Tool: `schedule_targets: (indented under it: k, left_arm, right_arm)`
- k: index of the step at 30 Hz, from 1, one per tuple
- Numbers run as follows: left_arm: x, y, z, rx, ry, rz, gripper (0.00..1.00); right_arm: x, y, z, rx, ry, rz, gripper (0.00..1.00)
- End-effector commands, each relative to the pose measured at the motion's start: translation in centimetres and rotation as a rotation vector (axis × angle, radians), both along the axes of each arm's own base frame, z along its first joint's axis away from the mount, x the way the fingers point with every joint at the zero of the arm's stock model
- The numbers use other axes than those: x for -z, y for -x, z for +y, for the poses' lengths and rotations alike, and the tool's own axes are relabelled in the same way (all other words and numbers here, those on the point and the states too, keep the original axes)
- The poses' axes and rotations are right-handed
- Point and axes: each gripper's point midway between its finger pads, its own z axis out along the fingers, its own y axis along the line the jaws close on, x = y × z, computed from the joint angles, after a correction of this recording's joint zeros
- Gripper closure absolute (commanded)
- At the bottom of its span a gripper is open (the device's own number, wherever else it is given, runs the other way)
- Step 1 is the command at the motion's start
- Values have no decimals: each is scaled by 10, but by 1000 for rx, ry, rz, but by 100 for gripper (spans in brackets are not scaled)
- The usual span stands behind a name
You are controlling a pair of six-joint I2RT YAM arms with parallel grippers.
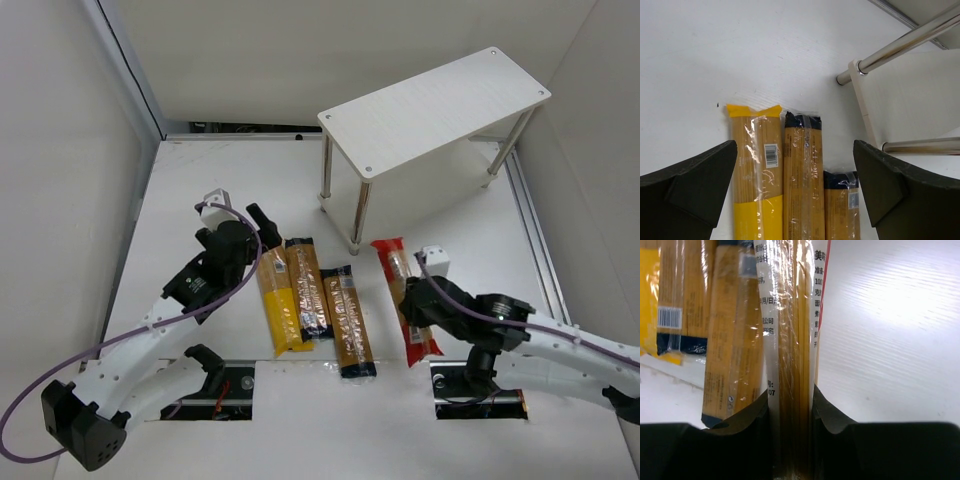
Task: Place and organize the pasta boxes and bags onto the shelf
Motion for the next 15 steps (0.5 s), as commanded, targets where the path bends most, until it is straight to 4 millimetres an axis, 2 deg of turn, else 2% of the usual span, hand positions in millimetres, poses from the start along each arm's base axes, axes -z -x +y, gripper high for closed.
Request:
schedule_targets:
  k: [1, 2, 3, 5, 8, 9, 10, 11, 12, 13, 14, 15]
  left_arm:
    - [-5, -7, -6, 6, 14, -35, 0]
    - [-1, -7, -8, 21, 0, -21, 0]
    - [2, -10, -10, 25, -10, -19, 0]
    - [1, -13, -15, 37, -4, -17, 0]
    - [12, -15, -18, 46, -21, 16, 0]
    - [12, -15, -18, 46, -21, 16, 0]
    - [19, -17, -19, 46, -35, 36, 0]
    - [19, -16, -21, 54, -32, 39, 0]
    - [23, -17, -22, 54, -39, 50, 0]
    - [23, -17, -22, 54, -39, 50, 0]
    - [23, -18, -25, 63, -36, 54, 0]
    - [25, -17, -24, 63, -41, 62, 0]
  right_arm:
    - [-27, -8, -33, 222, -110, -64, 100]
    - [-32, -13, -42, 259, -104, -107, 100]
    - [-49, -18, -43, 281, -138, -144, 100]
    - [-66, -30, -55, 344, -123, -223, 100]
    - [-94, -52, -49, 362, -76, -334, 100]
    - [-102, -64, -55, 412, -49, -377, 100]
    - [-107, -75, -50, 381, 30, -408, 100]
    - [-121, -88, -42, 401, -6, -446, 100]
    - [-126, -97, -34, 373, -15, -453, 100]
    - [-129, -115, -40, 392, -1, -465, 100]
    - [-140, -134, -31, 357, -10, -505, 100]
    - [-142, -146, -30, 337, -23, -512, 100]
